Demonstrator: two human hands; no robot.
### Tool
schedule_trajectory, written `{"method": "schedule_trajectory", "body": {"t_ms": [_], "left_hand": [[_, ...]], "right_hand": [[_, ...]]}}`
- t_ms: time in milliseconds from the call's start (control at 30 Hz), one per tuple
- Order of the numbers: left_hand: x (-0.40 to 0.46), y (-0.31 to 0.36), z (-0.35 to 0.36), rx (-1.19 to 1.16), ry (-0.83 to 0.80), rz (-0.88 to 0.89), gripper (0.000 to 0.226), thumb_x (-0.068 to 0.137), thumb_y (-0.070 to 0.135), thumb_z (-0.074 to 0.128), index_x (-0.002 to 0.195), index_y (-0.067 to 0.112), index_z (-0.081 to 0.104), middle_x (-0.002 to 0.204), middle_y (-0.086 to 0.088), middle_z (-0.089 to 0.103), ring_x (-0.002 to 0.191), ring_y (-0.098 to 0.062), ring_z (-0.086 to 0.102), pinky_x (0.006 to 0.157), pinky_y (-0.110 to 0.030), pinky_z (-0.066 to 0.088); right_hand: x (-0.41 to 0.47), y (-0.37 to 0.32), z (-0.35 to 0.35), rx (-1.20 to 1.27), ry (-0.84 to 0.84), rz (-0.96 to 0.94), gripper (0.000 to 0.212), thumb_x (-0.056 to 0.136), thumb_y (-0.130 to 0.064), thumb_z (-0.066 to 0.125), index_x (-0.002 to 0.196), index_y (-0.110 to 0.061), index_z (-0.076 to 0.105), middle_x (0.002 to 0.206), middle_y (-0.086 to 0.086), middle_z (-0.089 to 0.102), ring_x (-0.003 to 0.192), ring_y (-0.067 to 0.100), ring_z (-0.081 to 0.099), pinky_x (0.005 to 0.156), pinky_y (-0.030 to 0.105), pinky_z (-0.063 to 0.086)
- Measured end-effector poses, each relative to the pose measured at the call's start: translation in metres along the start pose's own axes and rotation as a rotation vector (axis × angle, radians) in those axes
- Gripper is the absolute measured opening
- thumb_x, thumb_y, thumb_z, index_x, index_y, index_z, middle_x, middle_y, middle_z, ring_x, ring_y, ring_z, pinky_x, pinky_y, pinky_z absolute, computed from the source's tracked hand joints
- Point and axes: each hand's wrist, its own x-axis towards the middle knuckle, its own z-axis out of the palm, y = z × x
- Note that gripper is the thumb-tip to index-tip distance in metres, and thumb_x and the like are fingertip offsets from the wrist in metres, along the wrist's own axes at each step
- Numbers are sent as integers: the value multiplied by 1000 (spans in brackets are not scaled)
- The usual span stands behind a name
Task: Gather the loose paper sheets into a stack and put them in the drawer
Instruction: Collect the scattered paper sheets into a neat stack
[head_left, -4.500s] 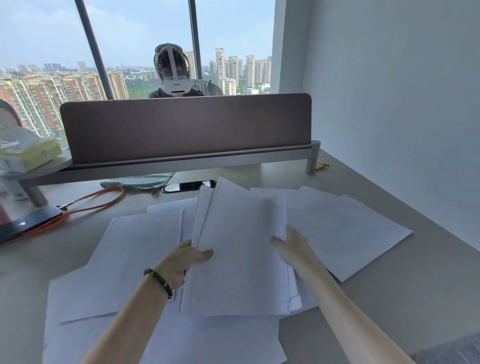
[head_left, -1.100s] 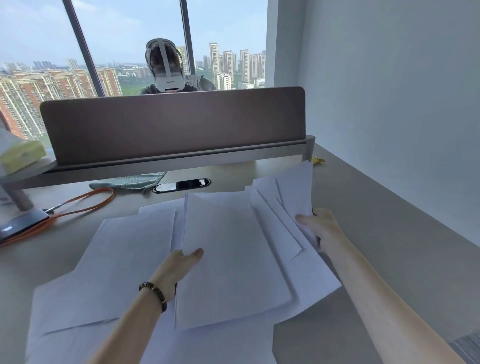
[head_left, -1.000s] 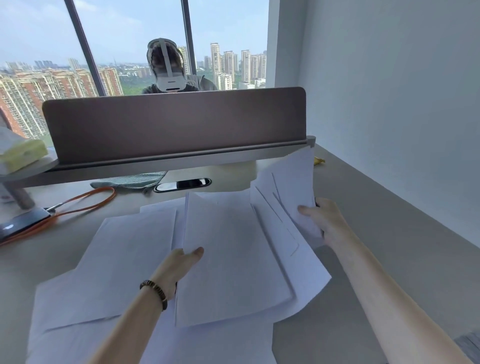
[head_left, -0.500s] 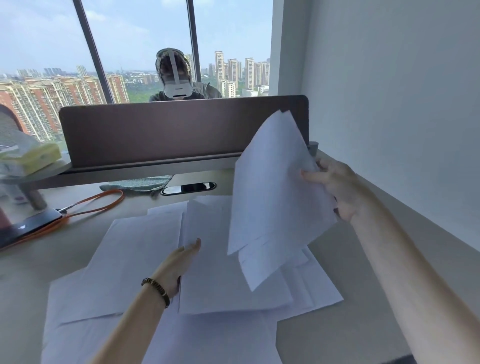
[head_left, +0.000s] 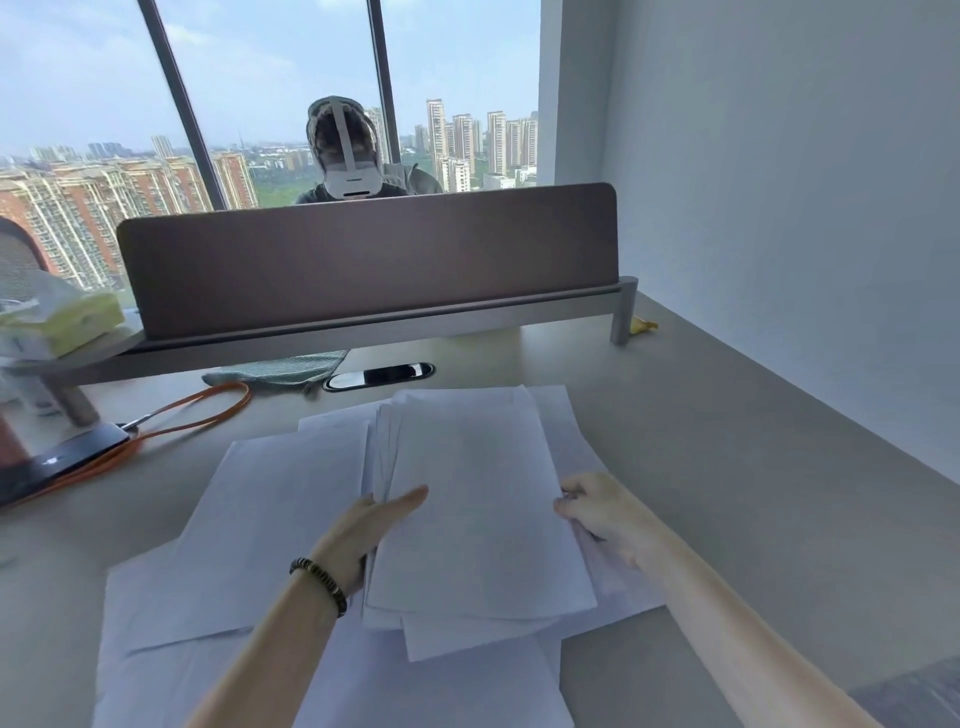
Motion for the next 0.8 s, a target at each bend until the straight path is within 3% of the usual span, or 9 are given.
{"method": "schedule_trajectory", "body": {"t_ms": [67,133,233,267,333,433,533,667,800], "left_hand": [[-2,-1,2,22,-26,10,45,84,15,77,124,-2,64,104,-17,77,87,-33,75,70,-41,62],[-4,-2,3,26,-16,29,36,86,8,72,121,-2,66,103,-18,76,88,-34,75,68,-40,61],[-6,2,2,-26,1,93,41,84,10,75,122,0,65,109,-19,74,96,-36,72,74,-43,61],[-7,5,2,-48,5,119,45,80,11,79,122,1,65,111,-19,74,99,-36,71,79,-45,60],[-13,13,4,-72,-9,206,48,71,12,82,116,3,68,110,-16,75,98,-32,72,84,-44,59],[-26,30,10,-59,-29,369,24,81,4,75,104,8,71,96,-4,79,85,-16,75,74,-29,61],[-39,45,14,-84,-17,522,18,89,1,64,103,10,71,95,-1,79,89,-18,74,81,-31,61],[-51,48,11,-114,-12,630,17,77,14,81,93,13,78,96,-5,79,88,-20,75,78,-31,61],[-56,31,8,-123,-42,609,44,55,39,89,95,22,81,103,-9,78,98,-26,73,85,-39,59]], "right_hand": [[-3,-4,8,-127,48,-36,31,95,-6,53,65,-14,56,66,-3,59,62,12,56,60,21,39],[-5,-5,12,-295,124,-68,38,97,-13,50,63,-17,34,60,-3,34,53,12,33,52,26,20],[-3,-6,13,-266,164,-120,18,95,-24,55,79,-16,52,76,-2,54,67,15,52,60,28,37],[-1,-6,12,-154,153,-124,10,94,-26,59,95,-16,62,93,-3,66,83,16,64,75,30,49],[-3,-9,11,132,98,-129,23,93,-20,63,116,-17,65,113,0,73,103,21,71,97,43,54],[-13,-20,9,312,65,-280,30,97,-7,56,122,-23,64,112,-4,76,104,17,73,93,40,57],[-23,-33,9,379,143,-413,29,100,-7,51,120,-23,63,112,-5,75,104,17,72,85,34,58],[-33,-38,12,288,237,-519,15,97,-29,57,110,-23,62,105,6,72,97,23,71,84,41,56],[-38,-24,14,223,209,-513,65,91,-63,56,117,-3,52,118,24,59,111,46,58,95,65,47]]}}
